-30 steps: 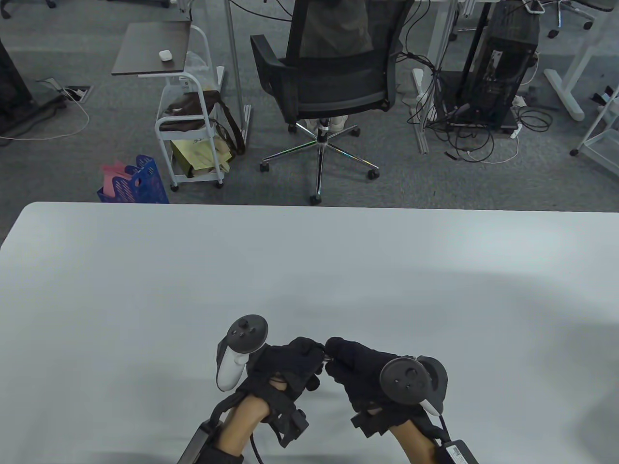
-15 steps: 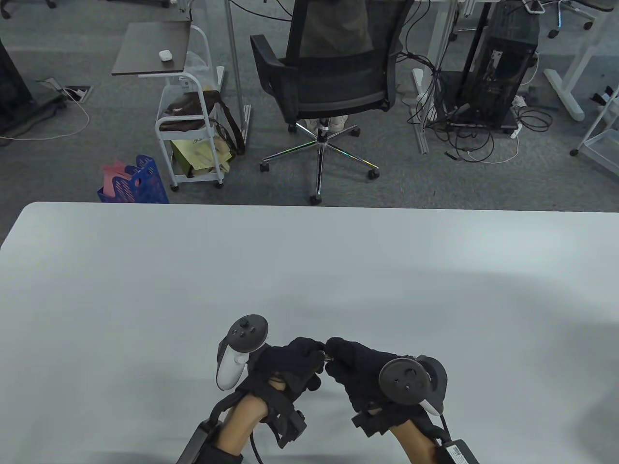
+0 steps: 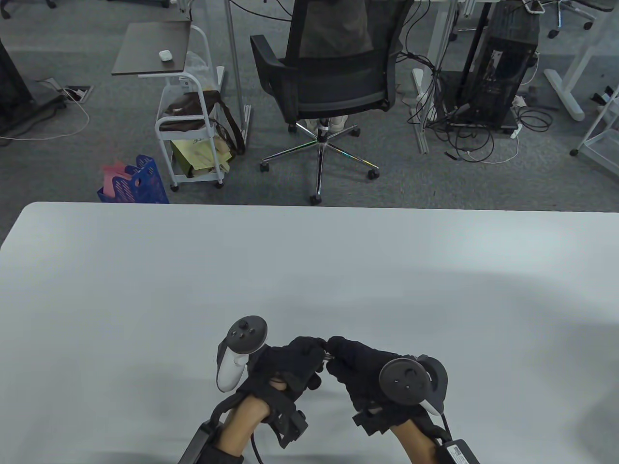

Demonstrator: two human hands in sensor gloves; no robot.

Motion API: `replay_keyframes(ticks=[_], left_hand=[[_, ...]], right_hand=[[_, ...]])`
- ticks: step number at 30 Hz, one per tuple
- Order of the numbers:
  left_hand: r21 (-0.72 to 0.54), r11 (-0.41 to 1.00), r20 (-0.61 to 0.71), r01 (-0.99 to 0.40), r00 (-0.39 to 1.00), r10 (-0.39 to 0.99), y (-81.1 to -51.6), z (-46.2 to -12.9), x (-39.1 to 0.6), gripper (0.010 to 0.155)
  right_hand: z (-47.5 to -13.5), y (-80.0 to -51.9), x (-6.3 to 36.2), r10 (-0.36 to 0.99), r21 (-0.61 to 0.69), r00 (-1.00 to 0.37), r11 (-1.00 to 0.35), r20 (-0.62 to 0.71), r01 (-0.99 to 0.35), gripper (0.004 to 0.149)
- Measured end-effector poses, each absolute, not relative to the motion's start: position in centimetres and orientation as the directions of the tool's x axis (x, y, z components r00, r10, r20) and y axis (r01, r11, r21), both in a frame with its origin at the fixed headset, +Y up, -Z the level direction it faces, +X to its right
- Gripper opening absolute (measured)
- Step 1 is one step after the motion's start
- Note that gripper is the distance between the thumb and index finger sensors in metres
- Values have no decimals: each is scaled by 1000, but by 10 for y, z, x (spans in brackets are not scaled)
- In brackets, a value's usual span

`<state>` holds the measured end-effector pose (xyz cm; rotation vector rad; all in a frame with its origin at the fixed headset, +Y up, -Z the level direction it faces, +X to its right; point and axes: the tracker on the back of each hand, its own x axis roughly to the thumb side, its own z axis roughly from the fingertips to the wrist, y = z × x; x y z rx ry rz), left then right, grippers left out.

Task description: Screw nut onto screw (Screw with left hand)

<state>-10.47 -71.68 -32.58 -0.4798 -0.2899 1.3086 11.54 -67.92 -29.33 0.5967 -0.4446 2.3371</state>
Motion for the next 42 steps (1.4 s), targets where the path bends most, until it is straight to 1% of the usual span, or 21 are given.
replay_keyframes(ticks=[2, 5, 8, 10, 12, 16, 18, 20, 21, 22, 24, 27, 30, 31, 32, 34, 36, 38, 40, 41, 42], left_hand=[[-497, 187, -63, -847, 250, 966, -717, -326, -105, 60], [-527, 193, -51, -828, 257, 965, -715, -326, -103, 56], [-534, 171, -64, -828, 241, 968, -716, -326, -104, 58], [-495, 180, -65, -850, 243, 968, -717, -326, -105, 66], [-486, 195, -58, -852, 254, 965, -717, -327, -105, 61], [-542, 173, -64, -823, 245, 967, -716, -327, -103, 56], [-545, 165, -65, -822, 237, 969, -716, -327, -103, 57], [-516, 164, -69, -840, 232, 970, -717, -326, -104, 67], [-501, 176, -72, -847, 243, 967, -718, -326, -105, 68], [-490, 194, -70, -850, 261, 963, -718, -326, -105, 65], [-501, 187, -74, -845, 257, 963, -717, -326, -105, 59], [-523, 200, -59, -829, 269, 961, -715, -326, -103, 56], [-547, 170, -70, -820, 247, 966, -716, -325, -102, 59], [-530, 167, -70, -831, 240, 968, -717, -325, -103, 65], [-503, 176, -72, -846, 245, 967, -717, -325, -104, 67], [-487, 199, -69, -851, 264, 962, -717, -326, -105, 62], [-510, 179, -74, -841, 250, 965, -717, -326, -104, 58], [-543, 180, -63, -820, 254, 965, -716, -326, -102, 56], [-553, 166, -67, -816, 242, 968, -716, -326, -102, 57], [-547, 162, -68, -821, 237, 969, -716, -325, -102, 59], [-537, 161, -67, -828, 232, 971, -716, -325, -103, 65]], right_hand=[[-293, -680, 114, 527, -144, -668, -719, 525, -680, 48], [-292, -680, 113, 508, -148, -679, -733, 530, -663, 48], [-292, -679, 114, 512, -155, -677, -726, 529, -670, 47], [-293, -680, 115, 529, -145, -666, -716, 526, -682, 47], [-293, -680, 114, 534, -140, -664, -715, 524, -685, 47], [-293, -680, 114, 528, -136, -667, -722, 526, -679, 47], [-293, -680, 114, 530, -137, -666, -720, 526, -681, 47], [-293, -680, 115, 536, -135, -661, -715, 524, -686, 47], [-293, -680, 115, 539, -133, -659, -713, 524, -689, 47], [-293, -680, 114, 541, -131, -658, -712, 524, -690, 47], [-293, -681, 113, 528, -131, -667, -725, 526, -677, 47], [-293, -681, 113, 521, -129, -670, -731, 528, -670, 47], [-293, -681, 114, 526, -133, -668, -726, 526, -675, 47], [-294, -680, 115, 534, -129, -663, -720, 525, -682, 47], [-293, -680, 115, 542, -128, -657, -713, 524, -690, 47], [-293, -680, 114, 541, -128, -658, -713, 525, -689, 47], [-293, -681, 114, 526, -131, -666, -724, 528, -677, 47], [-293, -681, 113, 527, -127, -666, -726, 528, -676, 47], [-293, -680, 114, 530, -127, -664, -724, 527, -679, 47], [-294, -680, 115, 532, -130, -663, -721, 526, -681, 47], [-294, -680, 115, 535, -129, -662, -719, 526, -683, 47]])
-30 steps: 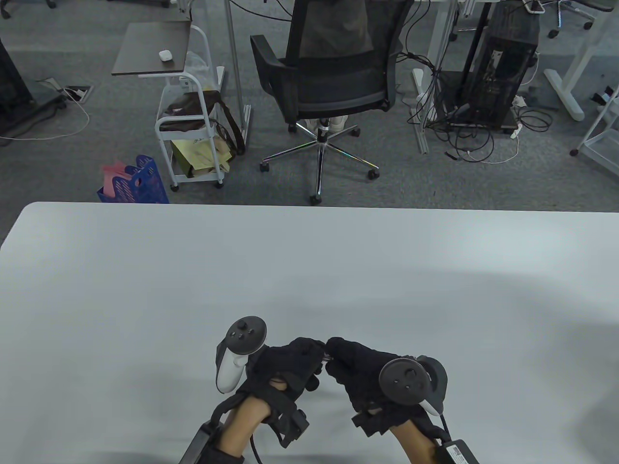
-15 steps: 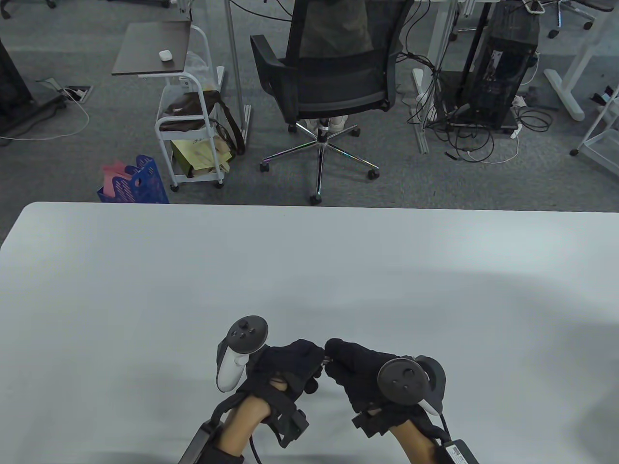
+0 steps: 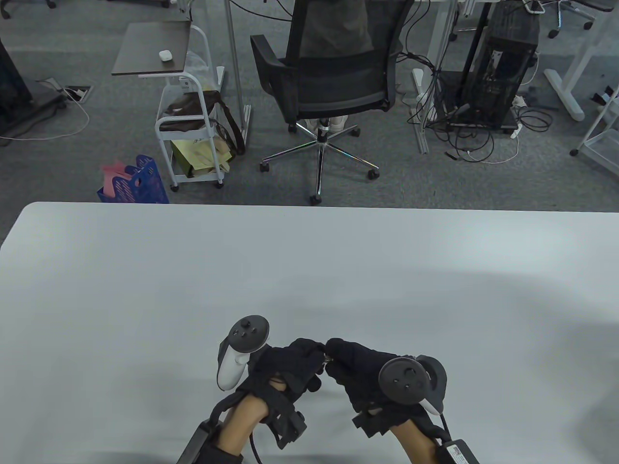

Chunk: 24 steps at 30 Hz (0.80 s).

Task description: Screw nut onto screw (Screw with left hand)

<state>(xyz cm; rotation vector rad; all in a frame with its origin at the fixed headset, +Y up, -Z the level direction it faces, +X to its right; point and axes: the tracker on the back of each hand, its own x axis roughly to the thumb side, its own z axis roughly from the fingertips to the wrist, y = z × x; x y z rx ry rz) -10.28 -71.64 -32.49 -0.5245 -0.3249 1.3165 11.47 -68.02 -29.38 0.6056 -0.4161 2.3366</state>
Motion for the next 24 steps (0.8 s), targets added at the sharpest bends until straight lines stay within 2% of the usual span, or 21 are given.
replay_keyframes(ticks=[3, 8, 11, 13, 19, 24], left_hand=[[-488, 190, -63, -852, 252, 966, -716, -325, -105, 65], [-533, 189, -53, -825, 256, 965, -714, -326, -102, 56], [-546, 159, -65, -823, 230, 971, -715, -325, -103, 58], [-511, 156, -66, -845, 220, 973, -715, -325, -104, 67], [-514, 177, -53, -839, 238, 970, -714, -326, -103, 57], [-526, 171, -51, -833, 232, 971, -715, -326, -103, 60]], right_hand=[[-294, -680, 115, 548, -124, -651, -707, 525, -696, 47], [-293, -680, 113, 526, -129, -665, -725, 530, -676, 47], [-293, -680, 114, 532, -133, -661, -717, 529, -684, 47], [-294, -680, 115, 547, -126, -650, -706, 527, -697, 47], [-293, -680, 115, 539, -130, -655, -712, 529, -691, 47], [-294, -680, 115, 540, -126, -656, -714, 527, -689, 47]])
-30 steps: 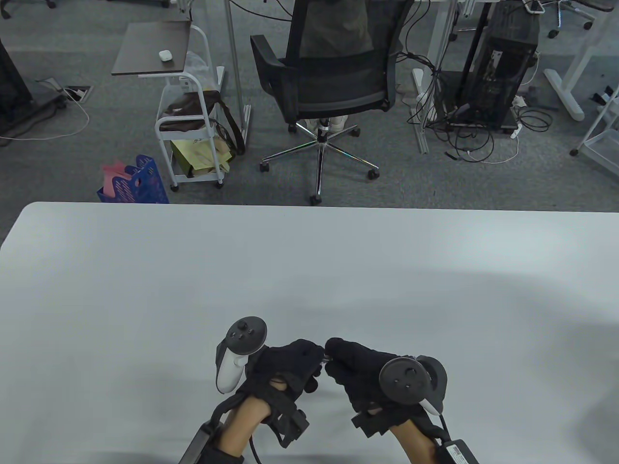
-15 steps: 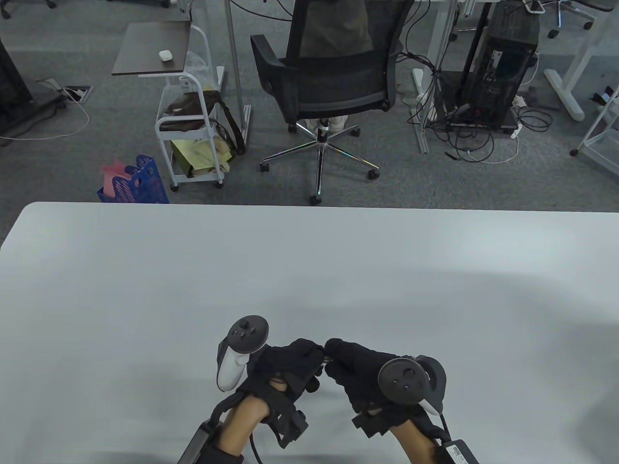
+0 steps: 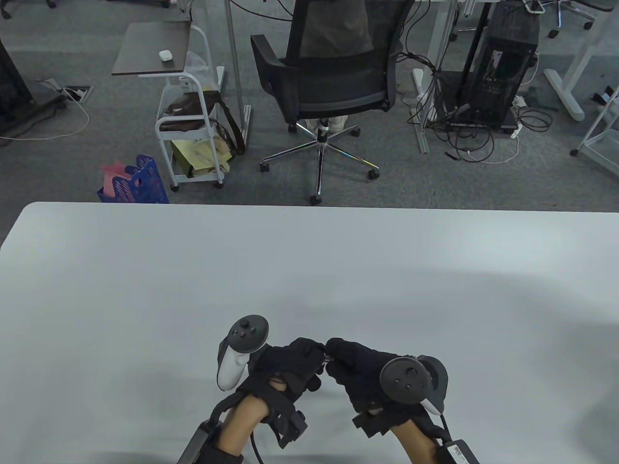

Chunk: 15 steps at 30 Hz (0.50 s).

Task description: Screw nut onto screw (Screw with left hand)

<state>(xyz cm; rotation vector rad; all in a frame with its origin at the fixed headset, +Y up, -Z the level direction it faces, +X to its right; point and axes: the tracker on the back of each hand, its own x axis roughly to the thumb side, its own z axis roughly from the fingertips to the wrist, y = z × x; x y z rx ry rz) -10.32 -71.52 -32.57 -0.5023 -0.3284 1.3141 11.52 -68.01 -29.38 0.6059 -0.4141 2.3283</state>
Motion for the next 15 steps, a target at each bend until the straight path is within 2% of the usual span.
replay_keyframes(ticks=[2, 10, 15], left_hand=[[-494, 182, -48, -850, 235, 971, -715, -326, -104, 65], [-541, 181, -35, -822, 237, 971, -713, -326, -101, 56], [-498, 186, -44, -847, 239, 970, -715, -326, -105, 67]], right_hand=[[-294, -680, 115, 543, -124, -652, -711, 528, -692, 47], [-293, -680, 116, 542, -133, -652, -706, 530, -696, 47], [-294, -680, 117, 552, -131, -646, -699, 527, -703, 47]])
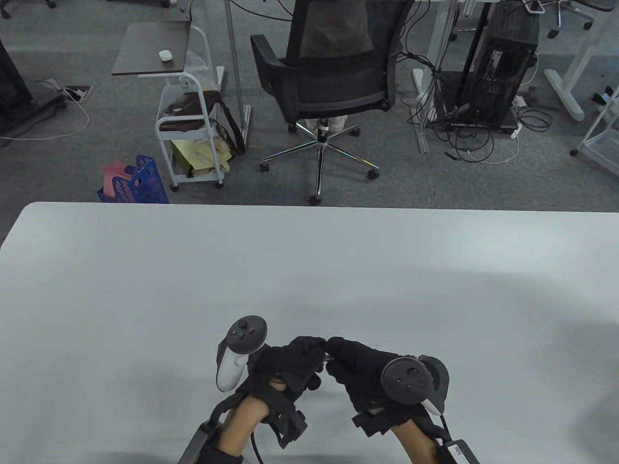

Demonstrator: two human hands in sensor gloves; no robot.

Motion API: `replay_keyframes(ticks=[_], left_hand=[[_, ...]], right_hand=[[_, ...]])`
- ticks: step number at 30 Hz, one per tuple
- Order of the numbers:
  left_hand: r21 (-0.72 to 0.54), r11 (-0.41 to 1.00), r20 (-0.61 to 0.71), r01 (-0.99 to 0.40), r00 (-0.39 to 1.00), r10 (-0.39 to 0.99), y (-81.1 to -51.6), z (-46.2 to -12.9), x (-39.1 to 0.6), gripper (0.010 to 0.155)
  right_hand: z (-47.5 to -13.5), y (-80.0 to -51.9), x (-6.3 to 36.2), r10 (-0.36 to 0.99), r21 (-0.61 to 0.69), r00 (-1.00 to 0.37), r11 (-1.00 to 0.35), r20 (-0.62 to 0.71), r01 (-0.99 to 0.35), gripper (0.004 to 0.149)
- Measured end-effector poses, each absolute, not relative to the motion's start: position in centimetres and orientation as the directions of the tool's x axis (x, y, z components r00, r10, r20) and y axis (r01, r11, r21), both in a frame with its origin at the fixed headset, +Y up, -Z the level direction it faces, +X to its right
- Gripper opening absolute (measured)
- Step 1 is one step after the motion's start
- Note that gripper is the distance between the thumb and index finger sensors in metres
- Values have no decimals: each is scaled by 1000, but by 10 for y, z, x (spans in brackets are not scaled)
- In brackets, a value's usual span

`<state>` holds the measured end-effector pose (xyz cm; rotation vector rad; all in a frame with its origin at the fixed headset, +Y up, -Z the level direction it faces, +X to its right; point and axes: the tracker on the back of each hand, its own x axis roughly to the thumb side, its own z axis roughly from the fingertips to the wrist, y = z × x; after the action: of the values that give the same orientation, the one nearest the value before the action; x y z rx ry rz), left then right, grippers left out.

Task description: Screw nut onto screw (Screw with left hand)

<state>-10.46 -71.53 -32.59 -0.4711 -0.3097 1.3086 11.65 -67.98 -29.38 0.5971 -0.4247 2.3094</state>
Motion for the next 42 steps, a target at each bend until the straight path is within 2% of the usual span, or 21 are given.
replay_keyframes(ticks=[7, 9, 11, 13, 18, 22, 25, 31, 34, 37, 42], left_hand=[[-525, 195, -28, -829, 245, 969, -711, -326, -102, 56], [-534, 185, -29, -825, 236, 971, -712, -326, -102, 56], [-519, 173, -34, -837, 222, 974, -713, -325, -103, 65], [-489, 191, -36, -851, 239, 970, -713, -325, -105, 67], [-497, 197, -28, -845, 243, 970, -711, -326, -103, 57], [-535, 187, -26, -824, 237, 971, -712, -326, -102, 56], [-498, 189, -34, -846, 237, 971, -713, -325, -104, 67], [-526, 201, -23, -826, 250, 968, -711, -326, -101, 56], [-550, 176, -37, -816, 235, 971, -712, -325, -101, 58], [-517, 172, -43, -838, 226, 973, -714, -325, -103, 68], [-500, 198, -32, -843, 246, 969, -712, -326, -103, 57]], right_hand=[[-294, -680, 116, 541, -137, -653, -705, 530, -696, 47], [-294, -679, 116, 544, -135, -651, -703, 529, -698, 47], [-294, -679, 117, 545, -134, -650, -703, 529, -698, 47], [-294, -680, 116, 549, -133, -647, -700, 529, -702, 47], [-294, -679, 117, 547, -137, -649, -699, 529, -701, 47], [-294, -679, 117, 546, -136, -651, -702, 528, -699, 47], [-294, -679, 117, 550, -135, -647, -697, 528, -704, 47], [-294, -679, 116, 542, -137, -652, -705, 530, -696, 47], [-294, -679, 116, 542, -135, -653, -706, 529, -695, 47], [-294, -679, 116, 553, -130, -645, -698, 528, -705, 47], [-293, -679, 117, 547, -137, -649, -700, 529, -701, 47]])
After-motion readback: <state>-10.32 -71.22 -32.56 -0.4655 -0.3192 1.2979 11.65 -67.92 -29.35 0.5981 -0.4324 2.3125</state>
